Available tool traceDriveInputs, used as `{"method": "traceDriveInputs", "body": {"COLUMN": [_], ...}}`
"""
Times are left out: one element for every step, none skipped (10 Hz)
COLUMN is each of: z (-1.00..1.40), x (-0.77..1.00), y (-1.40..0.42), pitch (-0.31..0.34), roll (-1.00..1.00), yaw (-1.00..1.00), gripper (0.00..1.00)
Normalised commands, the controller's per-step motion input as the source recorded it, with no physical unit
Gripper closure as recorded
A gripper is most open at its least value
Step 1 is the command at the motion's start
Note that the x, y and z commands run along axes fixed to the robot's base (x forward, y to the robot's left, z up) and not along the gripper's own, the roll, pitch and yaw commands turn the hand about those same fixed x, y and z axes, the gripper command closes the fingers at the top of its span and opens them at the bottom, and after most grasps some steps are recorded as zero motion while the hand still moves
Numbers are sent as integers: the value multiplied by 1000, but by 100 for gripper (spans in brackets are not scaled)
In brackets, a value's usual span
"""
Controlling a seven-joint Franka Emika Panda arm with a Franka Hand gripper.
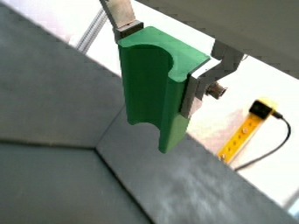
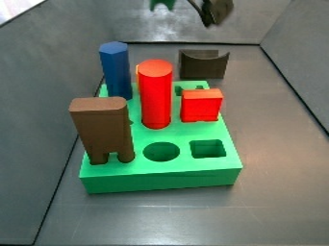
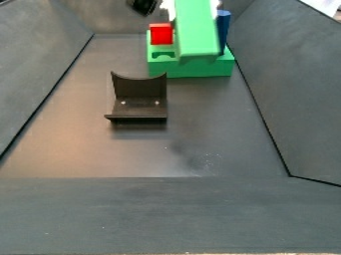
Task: Pick up the arch object. Move up. Place the arch object on the fixture. Regrasp the arch object. Rotate the arch object. Move to above the board. Insert the arch object.
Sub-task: Rotate the arch object.
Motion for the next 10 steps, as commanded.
{"method": "traceDriveInputs", "body": {"z": [670, 549, 301, 118, 0, 17, 52, 64, 32, 4], "x": [-695, -595, -397, -247, 0, 23, -71, -97, -37, 5], "y": [40, 30, 16, 10, 0, 33, 55, 41, 34, 22], "pitch": [-43, -36, -22, -7, -91, -68, -35, 10, 84, 144], "roll": [-137, -133, -123, -116, -966, -963, -965, -953, -937, -926], "yaw": [-90, -88, -83, -76, -1000, -1000, -1000, -1000, -1000, -1000], "gripper": [100, 100, 100, 100, 100, 100, 100, 100, 100, 100]}}
